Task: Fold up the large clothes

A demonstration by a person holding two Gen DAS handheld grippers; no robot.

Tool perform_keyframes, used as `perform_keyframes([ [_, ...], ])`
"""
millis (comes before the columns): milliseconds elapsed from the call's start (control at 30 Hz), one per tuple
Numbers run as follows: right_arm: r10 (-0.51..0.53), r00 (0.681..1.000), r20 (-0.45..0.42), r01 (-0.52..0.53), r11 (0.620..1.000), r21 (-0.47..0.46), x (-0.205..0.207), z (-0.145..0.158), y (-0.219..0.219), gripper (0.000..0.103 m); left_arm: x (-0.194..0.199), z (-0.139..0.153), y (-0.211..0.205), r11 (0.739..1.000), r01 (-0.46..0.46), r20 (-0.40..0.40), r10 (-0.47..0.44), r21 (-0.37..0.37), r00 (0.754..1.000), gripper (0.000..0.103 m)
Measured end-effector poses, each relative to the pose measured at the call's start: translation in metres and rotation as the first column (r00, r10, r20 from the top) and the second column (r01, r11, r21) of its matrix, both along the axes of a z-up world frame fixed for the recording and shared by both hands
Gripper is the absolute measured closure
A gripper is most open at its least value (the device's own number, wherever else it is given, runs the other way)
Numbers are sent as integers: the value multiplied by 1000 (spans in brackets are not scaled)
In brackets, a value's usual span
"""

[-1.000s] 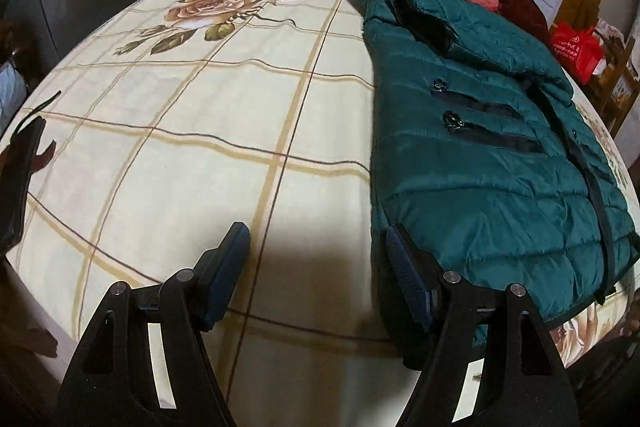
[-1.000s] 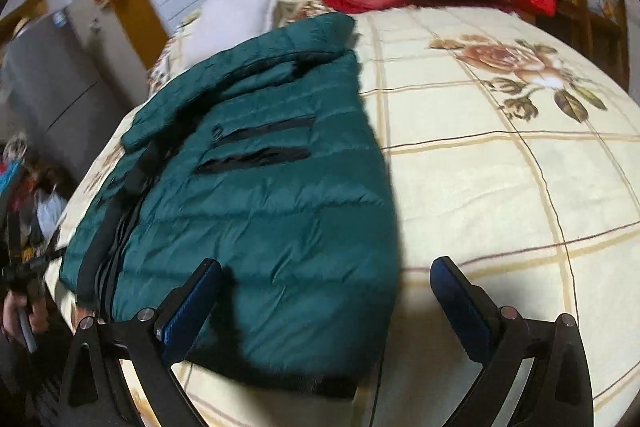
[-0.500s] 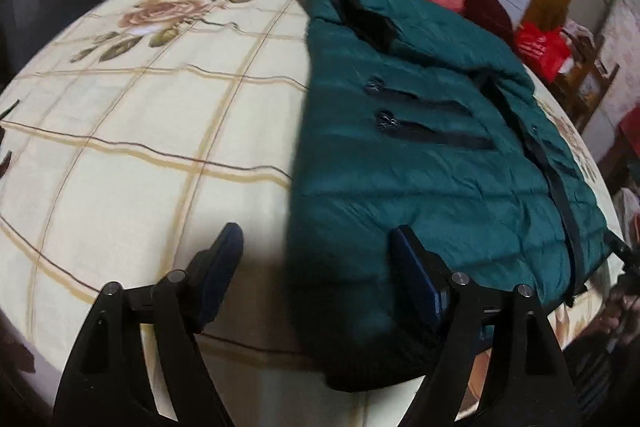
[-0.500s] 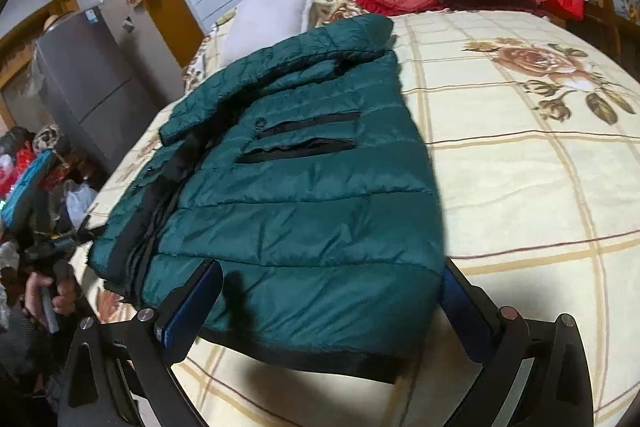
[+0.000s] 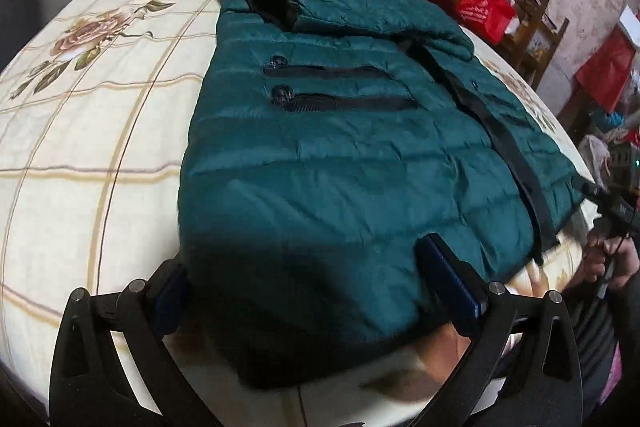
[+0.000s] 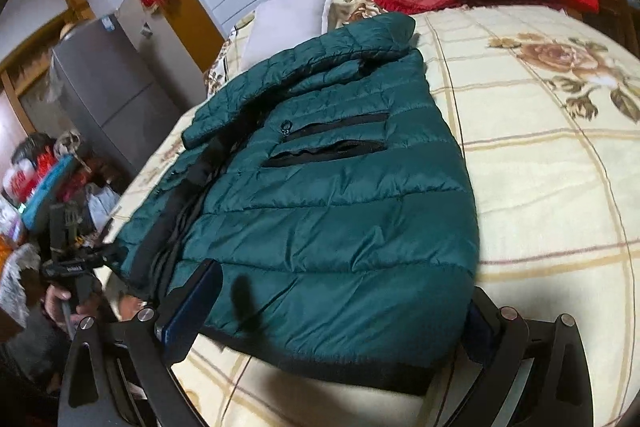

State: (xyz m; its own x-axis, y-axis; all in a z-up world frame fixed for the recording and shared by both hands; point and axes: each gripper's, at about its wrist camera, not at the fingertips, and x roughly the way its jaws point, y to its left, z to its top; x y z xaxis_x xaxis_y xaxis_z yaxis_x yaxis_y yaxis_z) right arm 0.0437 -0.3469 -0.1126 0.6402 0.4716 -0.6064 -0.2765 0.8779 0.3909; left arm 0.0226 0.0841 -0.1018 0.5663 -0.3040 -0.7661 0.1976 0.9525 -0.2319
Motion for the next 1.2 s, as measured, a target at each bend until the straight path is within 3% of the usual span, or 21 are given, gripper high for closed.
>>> perform_keyframes([
  [100, 0, 1000, -12, 0, 1000, 13, 8, 0, 1, 0, 8, -1, 4, 999, -31, 0, 31, -24, 1000, 1],
  [200, -21, 999, -33, 24, 995, 94, 11, 0, -7, 0, 3, -1, 6, 999, -34, 2, 34, -41, 999, 1],
  [300, 46, 997, -55, -36, 986, 163, 9, -1, -5, 6, -6, -1, 5, 999, -19, 9, 19, -27, 1000, 1],
  [500, 24, 999, -22, -22, 995, 101, 9, -1, 1, 6, -9, -4, -6, 997, -62, 43, 59, 53, 997, 1],
  [667, 16, 999, -32, -12, 993, 114, 13, -1, 3, 0, -5, -5, -3, 996, -75, 65, 72, 42, 995, 1],
  [933, 9, 999, -45, -5, 995, 95, 11, 1, 5, 1, -2, -4, 0, 992, -123, 76, 122, 1, 990, 1],
  [967, 5, 999, -49, -1, 998, 70, 11, 2, 7, 4, -3, -4, 1, 992, -128, 77, 128, -5, 989, 1],
  [1033, -2, 999, -47, 3, 1000, 29, 11, 2, 11, 35, -3, -3, 3, 990, -143, 77, 144, -22, 987, 3],
  [1067, -5, 999, -49, 7, 1000, 28, 11, 1, 9, 39, -3, -3, 3, 989, -145, 74, 147, -26, 986, 6],
  [1133, -11, 999, -49, 13, 999, 48, 11, 1, 4, 50, -3, -1, 3, 988, -155, 71, 157, -26, 985, 21],
  [1200, -21, 998, -54, 23, 999, 37, 11, -1, 3, 53, -4, -1, 5, 984, -174, 73, 175, -18, 982, 33],
])
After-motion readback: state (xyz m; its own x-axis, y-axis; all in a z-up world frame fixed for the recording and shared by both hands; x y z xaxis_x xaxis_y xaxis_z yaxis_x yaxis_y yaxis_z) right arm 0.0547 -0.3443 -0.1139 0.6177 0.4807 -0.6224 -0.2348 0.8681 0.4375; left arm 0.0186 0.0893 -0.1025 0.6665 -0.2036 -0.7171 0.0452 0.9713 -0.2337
